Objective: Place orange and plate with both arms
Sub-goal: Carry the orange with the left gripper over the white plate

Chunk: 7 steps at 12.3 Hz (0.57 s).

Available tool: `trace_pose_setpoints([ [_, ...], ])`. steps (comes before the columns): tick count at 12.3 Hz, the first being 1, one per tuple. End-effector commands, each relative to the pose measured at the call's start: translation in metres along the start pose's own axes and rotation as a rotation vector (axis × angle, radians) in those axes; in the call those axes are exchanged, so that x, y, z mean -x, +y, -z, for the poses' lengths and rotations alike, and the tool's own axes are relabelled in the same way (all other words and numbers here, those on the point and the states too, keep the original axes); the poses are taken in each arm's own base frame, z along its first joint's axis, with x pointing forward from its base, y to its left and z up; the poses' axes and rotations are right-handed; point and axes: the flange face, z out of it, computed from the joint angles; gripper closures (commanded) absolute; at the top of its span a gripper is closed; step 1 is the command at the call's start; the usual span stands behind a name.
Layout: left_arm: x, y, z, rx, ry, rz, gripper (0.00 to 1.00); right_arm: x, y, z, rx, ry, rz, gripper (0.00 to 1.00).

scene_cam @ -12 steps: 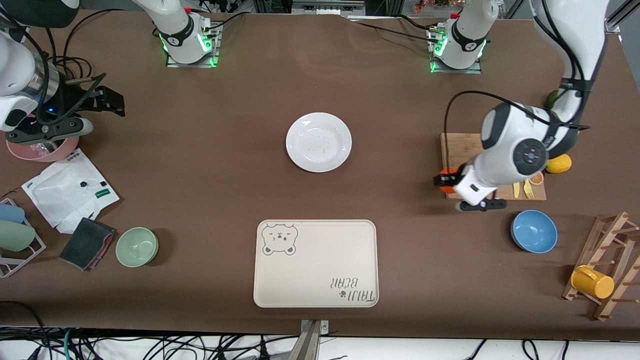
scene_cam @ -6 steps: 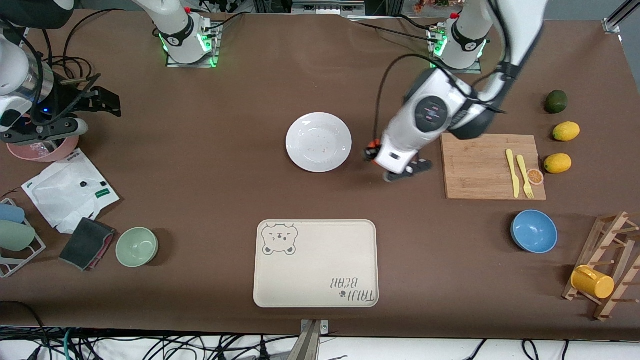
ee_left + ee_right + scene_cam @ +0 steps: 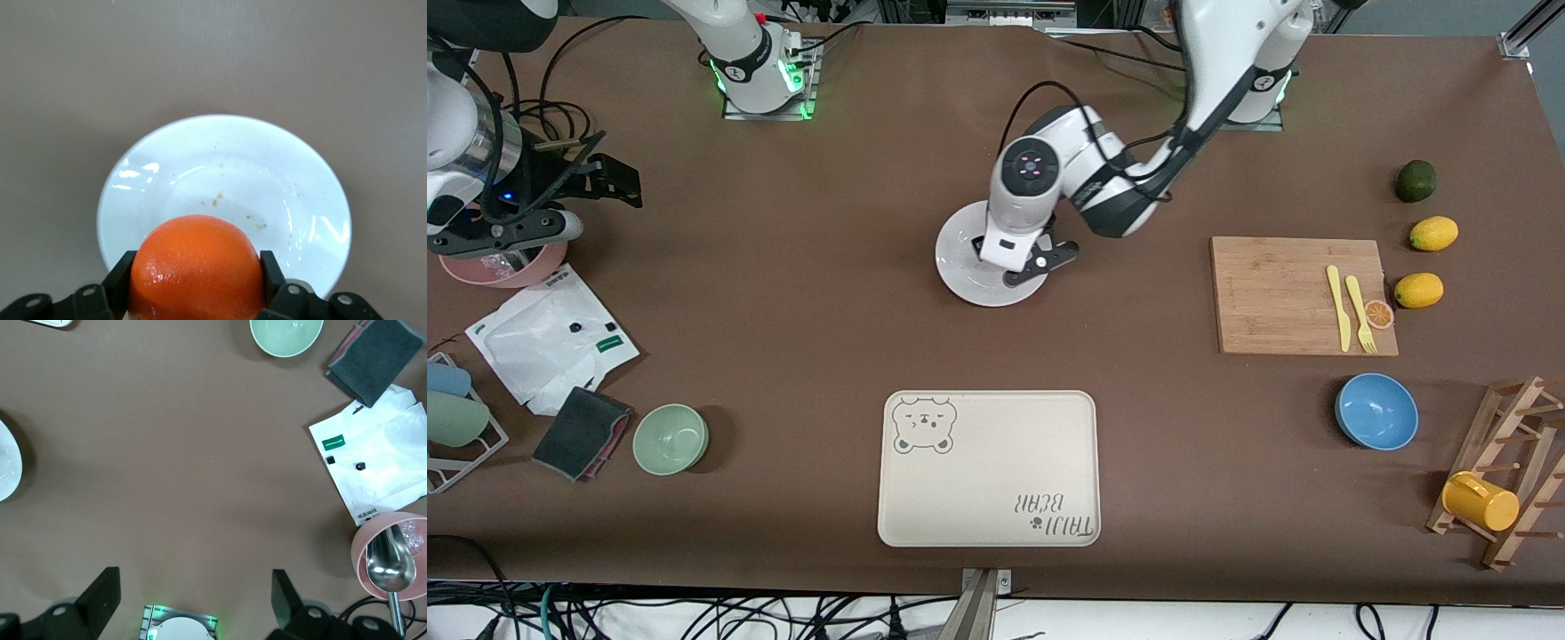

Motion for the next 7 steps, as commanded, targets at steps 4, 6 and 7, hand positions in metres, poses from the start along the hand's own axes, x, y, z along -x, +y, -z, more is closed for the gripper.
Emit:
trace_pose_setpoints([
  [4, 0.017, 0.023, -0.048, -0.026, 0.043, 0.014, 0.66, 0.006, 0.000, 0.001, -0.018, 0.000, 0.015, 0.00],
  [6, 0.005, 0.021, -0.041, -0.016, 0.054, 0.011, 0.00, 0.006, 0.000, 0.002, -0.018, 0.003, 0.015, 0.00],
  [7, 0.004, 0.020, -0.037, -0.018, 0.058, 0.004, 0.00, 0.005, 0.000, 0.001, -0.018, 0.002, 0.015, 0.00],
])
